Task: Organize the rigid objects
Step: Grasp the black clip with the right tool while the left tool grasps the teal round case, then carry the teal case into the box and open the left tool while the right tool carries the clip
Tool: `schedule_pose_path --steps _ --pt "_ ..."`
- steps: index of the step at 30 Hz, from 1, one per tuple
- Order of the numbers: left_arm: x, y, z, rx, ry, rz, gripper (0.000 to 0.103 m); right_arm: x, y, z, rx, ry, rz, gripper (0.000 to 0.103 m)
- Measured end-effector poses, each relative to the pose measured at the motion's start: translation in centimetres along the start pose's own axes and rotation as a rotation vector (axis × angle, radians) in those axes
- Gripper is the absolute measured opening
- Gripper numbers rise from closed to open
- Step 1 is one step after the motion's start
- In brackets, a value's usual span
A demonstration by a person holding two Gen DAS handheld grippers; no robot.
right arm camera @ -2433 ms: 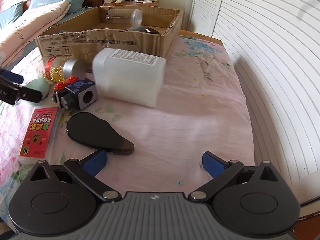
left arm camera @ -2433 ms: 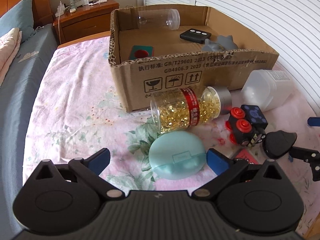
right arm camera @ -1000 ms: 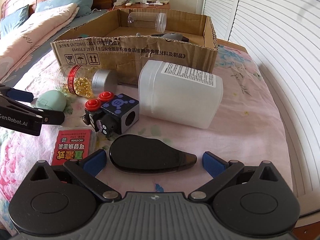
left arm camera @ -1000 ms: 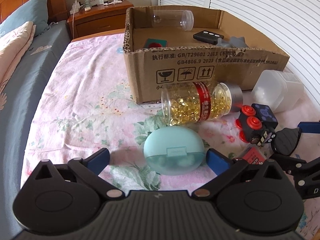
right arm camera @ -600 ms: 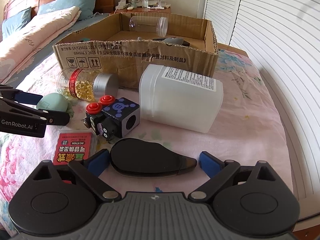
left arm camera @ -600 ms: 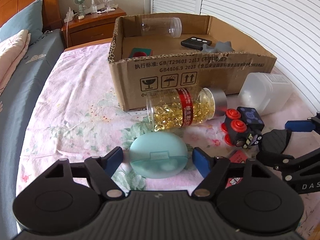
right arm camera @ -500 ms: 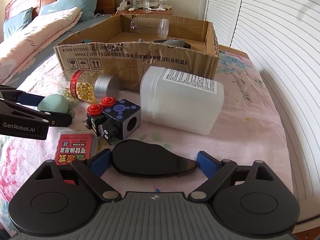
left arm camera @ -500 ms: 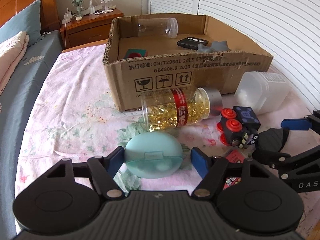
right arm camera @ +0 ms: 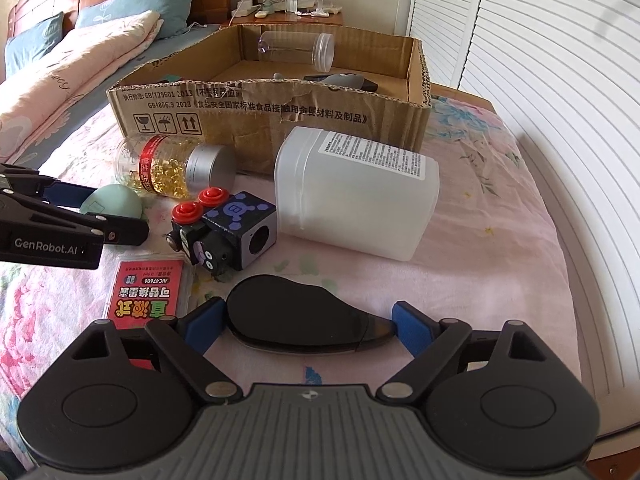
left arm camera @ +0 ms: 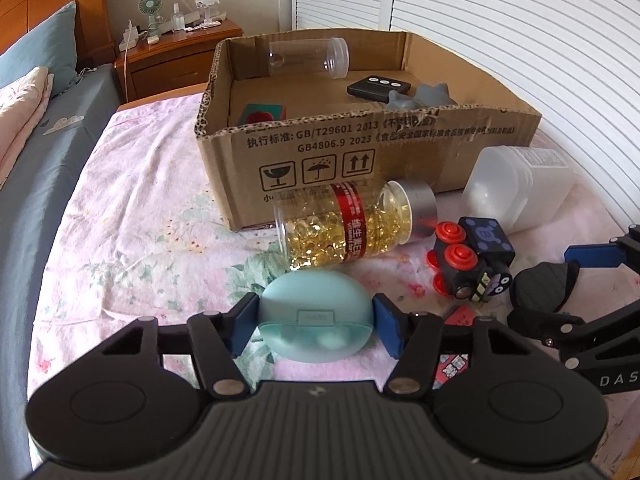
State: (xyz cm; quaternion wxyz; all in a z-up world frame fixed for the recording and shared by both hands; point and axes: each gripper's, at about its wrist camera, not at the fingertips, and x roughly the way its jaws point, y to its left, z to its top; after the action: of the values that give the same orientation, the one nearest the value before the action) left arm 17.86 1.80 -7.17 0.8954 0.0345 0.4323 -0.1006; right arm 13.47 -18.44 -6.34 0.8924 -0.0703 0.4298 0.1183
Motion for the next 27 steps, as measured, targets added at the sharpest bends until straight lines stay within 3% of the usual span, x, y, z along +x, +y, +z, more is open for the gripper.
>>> schedule_pose_path --steps 12,18,27 --pt "0.0 0.4 0.1 0.065 0.022 -0.05 0.06 -1.0 0.0 0.1 -0.064 -0.022 0.036 0.092" --pt "-0.1 0.4 0.0 0.072 0.02 -0.058 0.06 -0.6 -0.1 -0.1 -0.026 0.048 0.036 0.094" --pt "0.2 0.2 0.2 0.07 0.014 -0.055 0.061 0.2 1.3 0.4 0.0 0.033 0.002 0.094"
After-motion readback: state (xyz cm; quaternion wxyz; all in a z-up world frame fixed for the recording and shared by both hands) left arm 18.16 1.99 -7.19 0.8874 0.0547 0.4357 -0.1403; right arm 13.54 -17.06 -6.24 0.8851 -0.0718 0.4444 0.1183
